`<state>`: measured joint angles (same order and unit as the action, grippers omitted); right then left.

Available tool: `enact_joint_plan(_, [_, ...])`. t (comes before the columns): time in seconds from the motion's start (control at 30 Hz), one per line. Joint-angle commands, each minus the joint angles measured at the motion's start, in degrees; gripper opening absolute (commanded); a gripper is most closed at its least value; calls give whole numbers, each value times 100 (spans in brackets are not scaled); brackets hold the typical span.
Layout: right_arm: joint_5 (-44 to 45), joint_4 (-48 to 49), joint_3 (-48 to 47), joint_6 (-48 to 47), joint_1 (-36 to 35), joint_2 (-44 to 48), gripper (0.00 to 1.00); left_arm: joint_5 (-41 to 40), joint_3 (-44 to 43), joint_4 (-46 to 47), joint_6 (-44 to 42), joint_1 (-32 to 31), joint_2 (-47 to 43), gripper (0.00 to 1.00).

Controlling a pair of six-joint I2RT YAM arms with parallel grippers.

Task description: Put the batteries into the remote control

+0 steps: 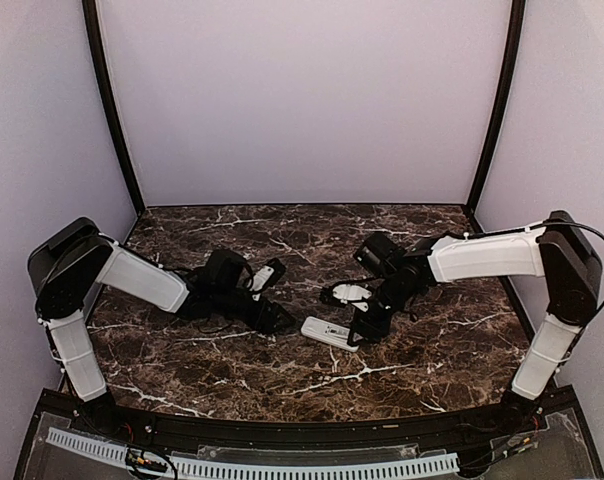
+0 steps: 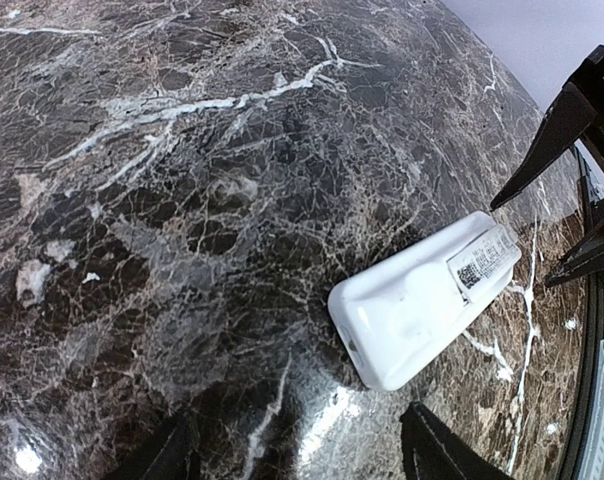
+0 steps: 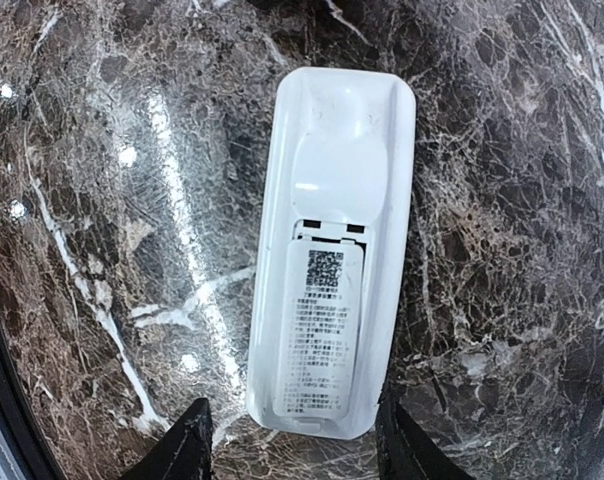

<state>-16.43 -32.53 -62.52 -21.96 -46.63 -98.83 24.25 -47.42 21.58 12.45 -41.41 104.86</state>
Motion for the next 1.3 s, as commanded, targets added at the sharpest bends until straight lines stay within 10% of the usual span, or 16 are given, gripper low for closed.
enact_joint_plan(0.0, [140, 54, 13, 200, -15, -179, 50, 137, -50, -13, -74, 10, 89, 68])
enact_joint_plan(1.27, [228, 195, 52, 531, -197, -169, 23, 144, -5, -99, -290, 64, 96, 69])
